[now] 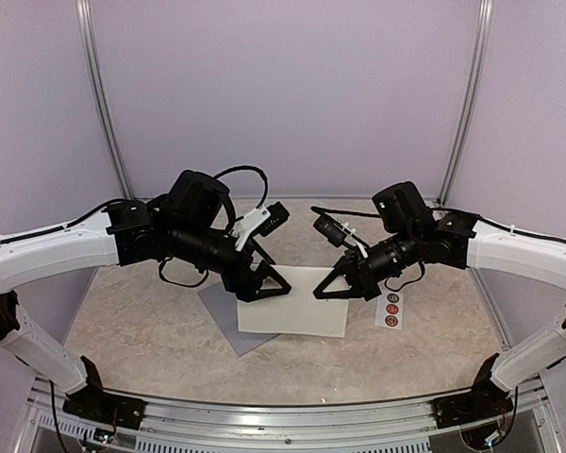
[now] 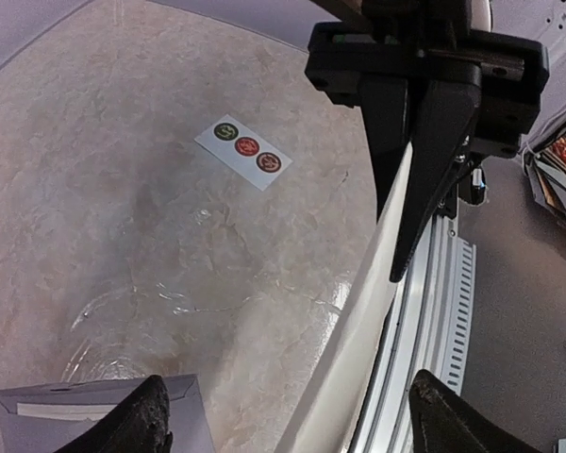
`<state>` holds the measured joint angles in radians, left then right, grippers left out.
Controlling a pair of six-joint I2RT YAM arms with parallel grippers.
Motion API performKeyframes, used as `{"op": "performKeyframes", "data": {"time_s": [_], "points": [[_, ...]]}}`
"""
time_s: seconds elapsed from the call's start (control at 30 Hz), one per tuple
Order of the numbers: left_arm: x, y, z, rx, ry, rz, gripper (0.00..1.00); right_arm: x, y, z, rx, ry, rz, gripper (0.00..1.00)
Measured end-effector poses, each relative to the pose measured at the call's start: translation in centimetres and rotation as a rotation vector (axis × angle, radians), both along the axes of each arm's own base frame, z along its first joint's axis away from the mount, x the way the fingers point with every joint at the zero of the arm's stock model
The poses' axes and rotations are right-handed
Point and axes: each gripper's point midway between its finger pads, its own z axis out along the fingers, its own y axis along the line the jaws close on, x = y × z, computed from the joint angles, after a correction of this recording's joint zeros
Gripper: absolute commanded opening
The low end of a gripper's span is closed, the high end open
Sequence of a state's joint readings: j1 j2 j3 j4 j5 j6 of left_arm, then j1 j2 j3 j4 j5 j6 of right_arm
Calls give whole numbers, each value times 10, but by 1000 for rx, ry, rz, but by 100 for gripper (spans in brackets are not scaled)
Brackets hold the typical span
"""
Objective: Place the letter into the envelope and seal it
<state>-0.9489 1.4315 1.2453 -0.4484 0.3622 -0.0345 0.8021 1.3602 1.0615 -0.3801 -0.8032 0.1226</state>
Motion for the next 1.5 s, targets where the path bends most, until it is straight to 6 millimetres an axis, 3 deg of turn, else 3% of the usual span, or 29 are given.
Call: {"op": "performKeyframes", "data": {"time_s": [0.13,0.27,0.43,0.67,0.93,1.17,1.33,1.43,1.5], "points": [[-12,-8,-13,38,39,-68,53,-6,4,-8,-64,6,39,0],[-20,-12,-15,43,58,-114,41,-9,2,-13,-110,-5,59,0],[-26,-14,-22,54,88,-140,35,-9,0,-10,-138,-27,68,0],[-31,-16,-25,66,119,-169,41,-10,-1,-16,-182,-31,86,0],[-34,-18,-32,82,138,-190,23,-13,-3,-24,-224,-24,102,0],[-35,-20,-33,86,151,-203,26,-15,-5,-27,-238,-17,107,0],[-35,-20,-36,93,160,-204,8,-15,-7,-30,-252,-8,108,0],[-36,-20,-36,92,164,-204,9,-16,-7,-31,-253,-6,108,0],[-36,-21,-36,90,168,-204,15,-16,-7,-30,-253,-5,108,0]]}}
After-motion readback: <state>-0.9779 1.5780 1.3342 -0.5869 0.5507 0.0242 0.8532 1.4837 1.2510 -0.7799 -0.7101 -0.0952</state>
